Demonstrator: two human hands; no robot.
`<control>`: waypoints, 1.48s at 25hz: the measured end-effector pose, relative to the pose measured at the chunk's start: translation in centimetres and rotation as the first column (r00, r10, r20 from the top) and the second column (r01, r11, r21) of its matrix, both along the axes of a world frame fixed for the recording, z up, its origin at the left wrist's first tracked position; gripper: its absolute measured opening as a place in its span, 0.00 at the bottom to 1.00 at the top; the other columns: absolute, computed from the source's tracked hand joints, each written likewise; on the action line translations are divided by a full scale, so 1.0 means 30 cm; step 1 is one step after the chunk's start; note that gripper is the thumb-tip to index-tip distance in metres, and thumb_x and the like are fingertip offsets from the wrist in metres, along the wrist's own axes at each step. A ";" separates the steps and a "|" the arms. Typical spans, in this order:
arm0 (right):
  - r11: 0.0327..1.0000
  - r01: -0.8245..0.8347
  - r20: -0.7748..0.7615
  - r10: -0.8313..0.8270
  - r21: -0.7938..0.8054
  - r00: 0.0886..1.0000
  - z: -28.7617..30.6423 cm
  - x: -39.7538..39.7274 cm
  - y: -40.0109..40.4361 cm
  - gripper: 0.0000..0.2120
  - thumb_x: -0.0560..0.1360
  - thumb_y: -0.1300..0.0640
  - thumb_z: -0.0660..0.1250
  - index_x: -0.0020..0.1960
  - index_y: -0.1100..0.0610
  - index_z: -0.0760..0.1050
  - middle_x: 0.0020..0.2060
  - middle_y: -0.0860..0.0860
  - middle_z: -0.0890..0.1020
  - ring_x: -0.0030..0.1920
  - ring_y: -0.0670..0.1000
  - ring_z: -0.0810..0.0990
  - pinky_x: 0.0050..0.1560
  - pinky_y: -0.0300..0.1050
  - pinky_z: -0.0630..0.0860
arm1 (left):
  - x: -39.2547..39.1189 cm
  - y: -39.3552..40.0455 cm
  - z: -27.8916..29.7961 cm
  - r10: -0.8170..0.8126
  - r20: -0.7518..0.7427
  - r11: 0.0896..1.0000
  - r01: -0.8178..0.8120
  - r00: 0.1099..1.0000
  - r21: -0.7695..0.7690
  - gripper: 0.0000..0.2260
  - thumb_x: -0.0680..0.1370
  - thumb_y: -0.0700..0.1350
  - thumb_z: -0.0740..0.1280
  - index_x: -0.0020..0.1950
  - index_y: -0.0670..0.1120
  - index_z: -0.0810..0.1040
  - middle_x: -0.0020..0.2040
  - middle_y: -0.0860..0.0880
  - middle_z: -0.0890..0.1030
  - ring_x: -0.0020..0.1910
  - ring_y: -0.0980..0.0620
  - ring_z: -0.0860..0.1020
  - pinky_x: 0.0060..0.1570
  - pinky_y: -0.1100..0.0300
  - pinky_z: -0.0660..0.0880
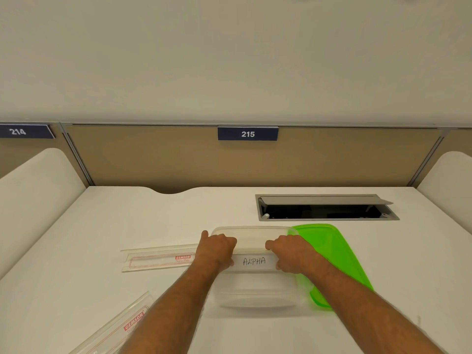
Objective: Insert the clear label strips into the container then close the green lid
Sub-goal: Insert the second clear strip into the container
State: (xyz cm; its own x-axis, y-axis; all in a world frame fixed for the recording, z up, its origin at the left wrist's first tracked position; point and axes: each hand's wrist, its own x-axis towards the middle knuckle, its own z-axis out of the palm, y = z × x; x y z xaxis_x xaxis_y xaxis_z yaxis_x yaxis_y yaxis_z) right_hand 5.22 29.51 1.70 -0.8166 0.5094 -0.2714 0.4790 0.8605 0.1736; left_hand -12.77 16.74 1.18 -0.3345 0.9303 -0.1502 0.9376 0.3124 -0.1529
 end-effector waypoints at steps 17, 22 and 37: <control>0.999 0.050 -0.465 -0.051 -0.013 0.884 0.050 0.032 -0.097 0.28 0.77 0.42 0.62 0.73 0.52 0.65 0.70 0.51 0.73 0.69 0.54 0.71 0.67 0.49 0.69 | 0.054 -0.077 0.049 -0.113 0.076 0.912 0.073 0.991 0.405 0.25 0.78 0.60 0.65 0.70 0.49 0.70 0.68 0.49 0.77 0.68 0.47 0.71 0.72 0.49 0.62; 0.996 0.062 -0.568 -0.011 0.071 0.823 0.065 0.078 -0.164 0.38 0.78 0.35 0.55 0.78 0.58 0.53 0.78 0.55 0.58 0.79 0.55 0.53 0.78 0.52 0.50 | 0.088 -0.145 0.076 -0.075 0.058 0.890 0.041 0.995 0.454 0.40 0.77 0.70 0.52 0.81 0.47 0.52 0.82 0.47 0.55 0.80 0.46 0.52 0.78 0.46 0.50; 0.974 0.207 -0.522 -0.128 0.096 0.843 0.012 0.242 -0.328 0.45 0.73 0.25 0.41 0.79 0.53 0.36 0.79 0.55 0.38 0.78 0.54 0.34 0.77 0.62 0.38 | 0.229 -0.305 0.057 0.016 0.070 0.909 -0.044 0.997 0.414 0.47 0.71 0.77 0.37 0.80 0.48 0.35 0.81 0.47 0.36 0.79 0.45 0.36 0.77 0.42 0.36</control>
